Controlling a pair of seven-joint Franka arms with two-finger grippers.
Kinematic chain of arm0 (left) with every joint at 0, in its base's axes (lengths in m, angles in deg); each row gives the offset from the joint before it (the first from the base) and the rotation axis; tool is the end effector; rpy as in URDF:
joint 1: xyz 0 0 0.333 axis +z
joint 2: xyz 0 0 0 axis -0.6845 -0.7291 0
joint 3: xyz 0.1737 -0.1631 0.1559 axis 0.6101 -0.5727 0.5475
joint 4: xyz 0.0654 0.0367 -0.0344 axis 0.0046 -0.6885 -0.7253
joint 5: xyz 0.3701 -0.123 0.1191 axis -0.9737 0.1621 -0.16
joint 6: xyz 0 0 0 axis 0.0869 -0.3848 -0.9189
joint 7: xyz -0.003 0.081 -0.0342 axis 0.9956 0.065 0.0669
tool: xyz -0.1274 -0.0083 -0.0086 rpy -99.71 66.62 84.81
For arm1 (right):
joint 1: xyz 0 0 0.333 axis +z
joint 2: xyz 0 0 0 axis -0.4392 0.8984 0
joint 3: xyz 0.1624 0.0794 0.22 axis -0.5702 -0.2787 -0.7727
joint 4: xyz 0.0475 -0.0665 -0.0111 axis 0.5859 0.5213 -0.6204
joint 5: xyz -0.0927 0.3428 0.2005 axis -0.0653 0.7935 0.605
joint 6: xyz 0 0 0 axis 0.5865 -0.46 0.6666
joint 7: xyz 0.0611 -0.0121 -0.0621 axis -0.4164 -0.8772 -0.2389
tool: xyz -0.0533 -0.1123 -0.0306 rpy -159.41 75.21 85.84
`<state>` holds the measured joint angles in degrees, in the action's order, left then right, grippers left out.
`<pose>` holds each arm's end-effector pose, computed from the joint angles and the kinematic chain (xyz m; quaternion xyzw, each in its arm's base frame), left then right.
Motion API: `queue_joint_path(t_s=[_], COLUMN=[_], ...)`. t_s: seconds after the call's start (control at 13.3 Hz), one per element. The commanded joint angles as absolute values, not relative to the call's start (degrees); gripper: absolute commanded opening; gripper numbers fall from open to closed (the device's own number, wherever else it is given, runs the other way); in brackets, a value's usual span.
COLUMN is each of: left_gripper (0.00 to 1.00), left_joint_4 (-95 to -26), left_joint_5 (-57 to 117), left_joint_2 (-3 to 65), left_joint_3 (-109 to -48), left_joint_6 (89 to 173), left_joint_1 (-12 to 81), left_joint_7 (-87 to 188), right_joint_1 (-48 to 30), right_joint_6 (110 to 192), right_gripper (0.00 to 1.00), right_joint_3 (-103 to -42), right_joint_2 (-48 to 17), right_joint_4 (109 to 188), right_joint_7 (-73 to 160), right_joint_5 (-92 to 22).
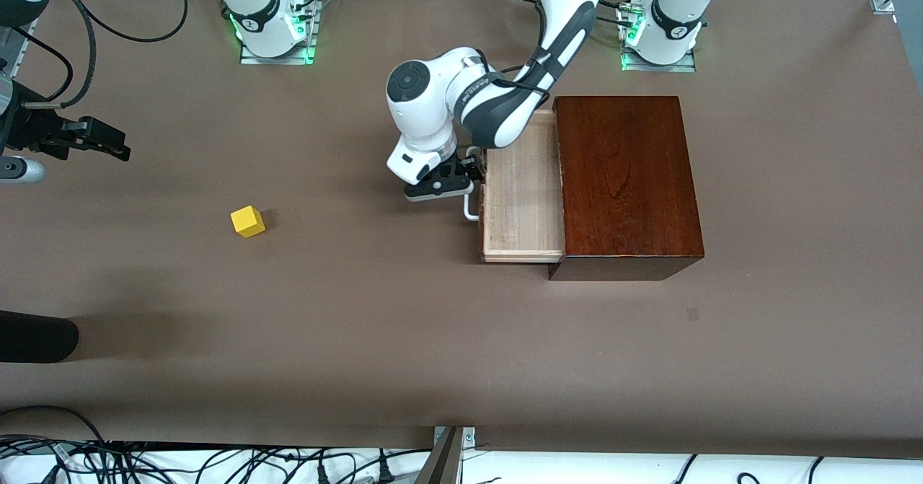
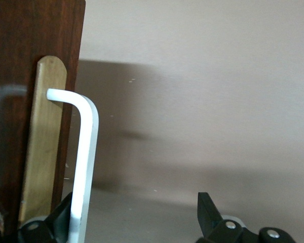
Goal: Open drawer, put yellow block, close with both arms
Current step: 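Pull the drawer open by its handle with the left gripper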
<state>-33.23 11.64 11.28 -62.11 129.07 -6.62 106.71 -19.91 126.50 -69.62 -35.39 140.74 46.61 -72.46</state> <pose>0.4678 -0.5656 0.2274 -0.9958 -0.0622 -0.0383 0.0561 0.5849 -0.0200 0.5217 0.9992 0.0002 -0.0389 0.0080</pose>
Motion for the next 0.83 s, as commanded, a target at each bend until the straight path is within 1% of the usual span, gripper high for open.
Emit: queue_joint_path(t_s=[0.0,0.15,0.23,0.38,0.45,0.75], left_gripper=[1.00,1.00,1.00,1.00,1.00,1.00], left_joint_4=[-28.17,-28.78,-29.13,-28.70,-28.52,-28.34], left_joint_5=[15.40,15.05,14.53,14.26,13.47,12.50], left_joint_2=[6.97,7.93,8.81,9.34,9.52,10.31], left_joint_3=[-63.07,-63.07,-62.98,-62.81,-62.80,-63.24], left_joint_6=[134.65,133.77,131.77,123.70,121.31,115.42], left_joint_1=[-7.96,-7.78,-7.52,-7.43,-7.43,-7.34], left_joint_7=[107.97,107.27,107.27,107.27,107.27,107.18], right_joint_1=[-19.90,-19.81,-19.81,-19.20,-19.02,-18.49], right_joint_6=[126.27,126.44,126.44,128.89,129.95,135.31], right_gripper=[1.00,1.00,1.00,1.00,1.00,1.00], right_joint_3=[-69.91,-70.08,-70.17,-70.78,-70.87,-70.87], right_joint_2=[-35.36,-35.27,-35.27,-34.83,-34.57,-34.21], right_joint_4=[140.14,140.14,140.23,141.45,142.15,147.07], right_joint_7=[47.34,47.43,47.43,45.94,44.72,37.78], right_joint_5=[-73.28,-73.28,-73.19,-73.19,-73.19,-72.84])
